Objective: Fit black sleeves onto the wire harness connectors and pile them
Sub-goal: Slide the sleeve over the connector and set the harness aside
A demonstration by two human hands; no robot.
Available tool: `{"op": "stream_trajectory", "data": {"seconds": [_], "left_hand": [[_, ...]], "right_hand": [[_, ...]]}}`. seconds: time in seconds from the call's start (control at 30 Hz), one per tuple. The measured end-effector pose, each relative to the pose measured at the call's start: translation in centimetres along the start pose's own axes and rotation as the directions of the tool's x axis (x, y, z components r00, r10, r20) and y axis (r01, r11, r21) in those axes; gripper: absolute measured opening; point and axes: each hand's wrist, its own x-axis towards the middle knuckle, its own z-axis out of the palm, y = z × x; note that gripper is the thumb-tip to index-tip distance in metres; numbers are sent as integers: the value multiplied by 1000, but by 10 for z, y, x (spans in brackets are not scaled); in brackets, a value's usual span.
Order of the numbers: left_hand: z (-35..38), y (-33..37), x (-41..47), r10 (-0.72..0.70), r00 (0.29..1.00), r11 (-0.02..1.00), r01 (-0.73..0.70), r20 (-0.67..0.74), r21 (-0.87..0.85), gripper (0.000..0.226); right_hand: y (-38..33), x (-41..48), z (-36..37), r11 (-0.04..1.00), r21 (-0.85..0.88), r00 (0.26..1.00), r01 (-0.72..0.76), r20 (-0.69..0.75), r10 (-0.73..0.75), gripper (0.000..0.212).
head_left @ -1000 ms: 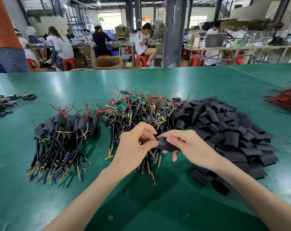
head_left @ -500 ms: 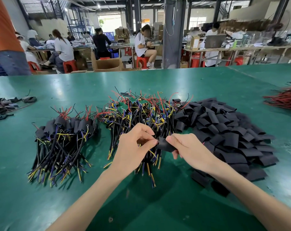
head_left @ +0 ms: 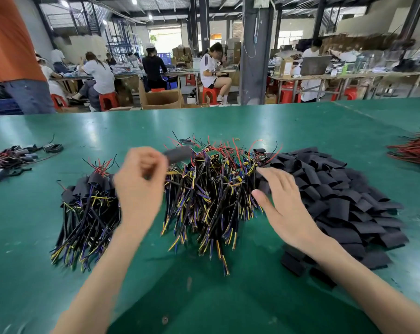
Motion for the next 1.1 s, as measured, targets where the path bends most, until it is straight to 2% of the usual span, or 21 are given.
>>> {"op": "stream_trajectory", "data": {"seconds": [0.07, 0.1, 0.17, 0.23, 0.33, 0.43, 0.5, 0.57, 0.63, 0.67, 0.73, 0.77, 0.87, 0.93, 1.03, 1.1], "left_hand": [[-17, -24, 20, 3, 987, 991, 19, -162, 134, 20], [-26, -39, 26, -25, 983, 976, 63, -181, 208, 13], [-39, -67, 29, -131, 985, 883, 166, -109, 440, 12], [-46, -85, 24, -280, 960, 723, 218, -11, 656, 18], [-45, -84, 18, -422, 906, 596, 246, 37, 764, 25], [-39, -73, 22, -386, 923, 489, 198, 7, 849, 24], [-24, -60, 25, -251, 968, 520, 143, -9, 842, 22], [3, -48, 34, -187, 978, 661, 52, 96, 749, 23], [35, -41, 46, -262, 929, 789, 51, 260, 613, 32], [50, -39, 51, -316, 890, 798, 62, 329, 599, 38], [72, -37, 55, -383, 828, 760, 29, 410, 650, 40], [79, -36, 55, -385, 821, 742, 4, 422, 670, 35], [85, -33, 59, -342, 865, 728, -2, 366, 685, 17], [87, -33, 67, -361, 870, 711, 24, 335, 703, 17], [89, -30, 70, -506, 766, 662, 50, 397, 747, 22], [87, -26, 71, -554, 734, 665, 108, 392, 739, 23]], "right_hand": [[7, 2, 0, 996, -76, 999, -42, -35, 39, 44], [11, 3, 0, 990, -118, 997, -72, -33, 69, 43], [16, 3, 3, 973, -201, 993, -115, -32, 111, 43], [22, 3, 5, 950, -271, 988, -154, -37, 149, 43], [30, 4, 6, 910, -356, 977, -213, -53, 208, 42], [36, 6, 4, 893, -379, 970, -243, -89, 227, 33], [41, 7, 2, 868, -416, 962, -270, -81, 261, 30], [45, 9, -1, 825, -485, 951, -289, -50, 304, 32], [48, 10, -4, 795, -515, 935, -320, -35, 354, 37], [49, 10, -6, 784, -517, 924, -343, -37, 380, 40], [53, 10, -10, 759, -524, 904, -386, -51, 425, 44], [55, 10, -11, 745, -531, 895, -402, -57, 443, 44], [60, 11, -15, 717, -543, 876, -438, -79, 475, 40], [63, 12, -16, 709, -540, 872, -454, -104, 479, 38], [66, 12, -16, 724, -514, 879, -459, -144, 455, 36], [68, 13, -14, 756, -499, 900, -423, -134, 415, 34]]}}
